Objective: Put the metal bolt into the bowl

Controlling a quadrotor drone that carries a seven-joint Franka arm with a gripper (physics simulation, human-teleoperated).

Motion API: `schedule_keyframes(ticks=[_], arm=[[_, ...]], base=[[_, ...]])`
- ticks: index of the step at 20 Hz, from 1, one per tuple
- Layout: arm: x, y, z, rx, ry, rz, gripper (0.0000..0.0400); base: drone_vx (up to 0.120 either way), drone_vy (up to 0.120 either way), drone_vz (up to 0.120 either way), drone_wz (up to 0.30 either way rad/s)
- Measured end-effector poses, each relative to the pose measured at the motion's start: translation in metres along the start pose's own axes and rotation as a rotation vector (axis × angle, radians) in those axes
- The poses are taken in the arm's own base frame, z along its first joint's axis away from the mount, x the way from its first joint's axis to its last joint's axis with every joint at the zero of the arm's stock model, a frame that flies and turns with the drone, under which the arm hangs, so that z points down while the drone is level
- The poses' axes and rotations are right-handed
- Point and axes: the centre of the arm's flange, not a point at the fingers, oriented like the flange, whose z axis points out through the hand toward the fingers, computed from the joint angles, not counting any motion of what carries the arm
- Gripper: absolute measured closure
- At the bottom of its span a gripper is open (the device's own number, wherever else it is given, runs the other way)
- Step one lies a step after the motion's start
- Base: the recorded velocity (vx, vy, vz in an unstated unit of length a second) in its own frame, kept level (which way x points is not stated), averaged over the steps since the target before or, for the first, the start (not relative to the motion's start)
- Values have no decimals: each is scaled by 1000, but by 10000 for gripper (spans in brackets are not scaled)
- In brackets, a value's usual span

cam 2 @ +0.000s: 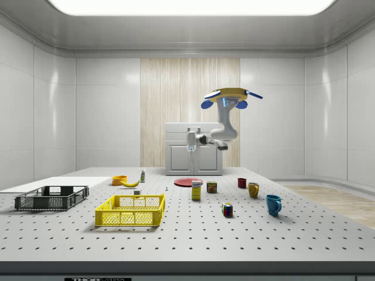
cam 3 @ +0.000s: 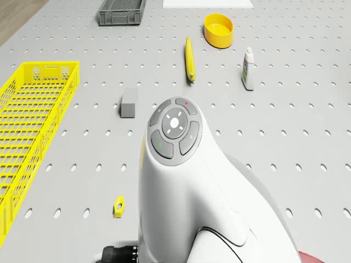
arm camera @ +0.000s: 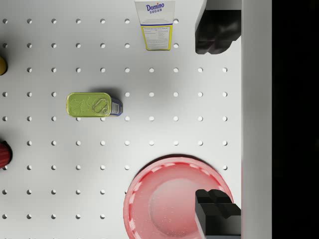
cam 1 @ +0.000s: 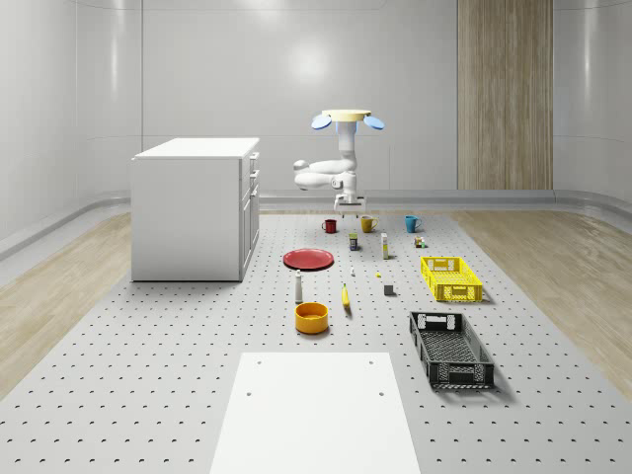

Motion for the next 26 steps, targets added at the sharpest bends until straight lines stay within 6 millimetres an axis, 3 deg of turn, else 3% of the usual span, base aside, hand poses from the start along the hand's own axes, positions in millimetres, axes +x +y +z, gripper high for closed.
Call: schedule_keyframes(ticks=[5,9,26], arm=[[0,0,0,0,0,0,0],[0,0,0,0,0,0,0],[0,0,0,0,0,0,0]], base=[[120,0,-112,0],[120,0,0,0],[120,0,-111,0]])
